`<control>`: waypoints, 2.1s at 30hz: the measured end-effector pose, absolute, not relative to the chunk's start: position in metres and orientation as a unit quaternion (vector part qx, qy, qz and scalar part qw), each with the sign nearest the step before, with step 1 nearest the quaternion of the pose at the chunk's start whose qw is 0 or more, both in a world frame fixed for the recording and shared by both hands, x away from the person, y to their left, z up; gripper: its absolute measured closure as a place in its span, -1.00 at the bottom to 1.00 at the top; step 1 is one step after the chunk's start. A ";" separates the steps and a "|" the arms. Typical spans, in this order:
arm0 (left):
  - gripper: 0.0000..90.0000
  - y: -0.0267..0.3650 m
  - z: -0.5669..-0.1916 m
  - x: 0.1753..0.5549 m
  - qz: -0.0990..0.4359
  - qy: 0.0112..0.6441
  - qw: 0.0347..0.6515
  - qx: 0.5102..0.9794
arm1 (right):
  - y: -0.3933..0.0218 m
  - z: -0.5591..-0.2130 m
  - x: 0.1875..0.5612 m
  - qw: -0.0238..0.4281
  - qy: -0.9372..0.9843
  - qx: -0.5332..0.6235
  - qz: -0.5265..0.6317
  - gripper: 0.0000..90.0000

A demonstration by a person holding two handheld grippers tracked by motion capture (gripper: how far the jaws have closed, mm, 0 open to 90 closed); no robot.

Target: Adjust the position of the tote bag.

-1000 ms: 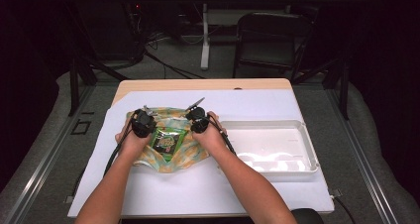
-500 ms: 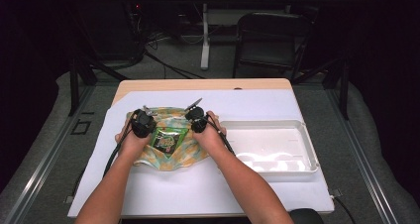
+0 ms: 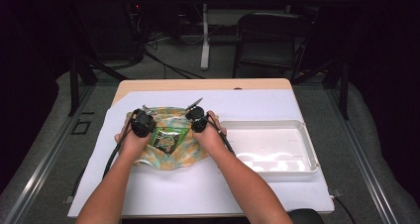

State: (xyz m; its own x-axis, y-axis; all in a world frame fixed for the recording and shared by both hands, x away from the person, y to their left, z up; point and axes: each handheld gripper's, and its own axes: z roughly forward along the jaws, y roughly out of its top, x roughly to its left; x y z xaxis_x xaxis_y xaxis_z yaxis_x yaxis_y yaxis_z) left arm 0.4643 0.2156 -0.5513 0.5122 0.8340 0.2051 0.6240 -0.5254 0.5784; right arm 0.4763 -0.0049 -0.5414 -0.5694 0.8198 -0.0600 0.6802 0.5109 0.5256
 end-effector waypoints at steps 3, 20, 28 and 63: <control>0.83 0.215 -0.548 0.463 0.237 0.442 0.221 0.837 | -0.005 -0.541 0.476 0.153 0.858 0.435 0.225 0.98; 0.48 0.228 -0.499 0.427 0.261 0.457 0.262 0.809 | -0.003 -0.542 0.476 0.156 0.853 0.441 0.233 0.97; 0.45 0.245 -0.488 0.401 0.253 0.469 0.287 0.796 | -0.003 -0.543 0.475 0.159 0.853 0.440 0.232 0.97; 1.00 0.237 -0.534 0.332 0.169 0.405 0.249 0.864 | -0.003 -0.543 0.474 0.163 0.852 0.440 0.232 0.96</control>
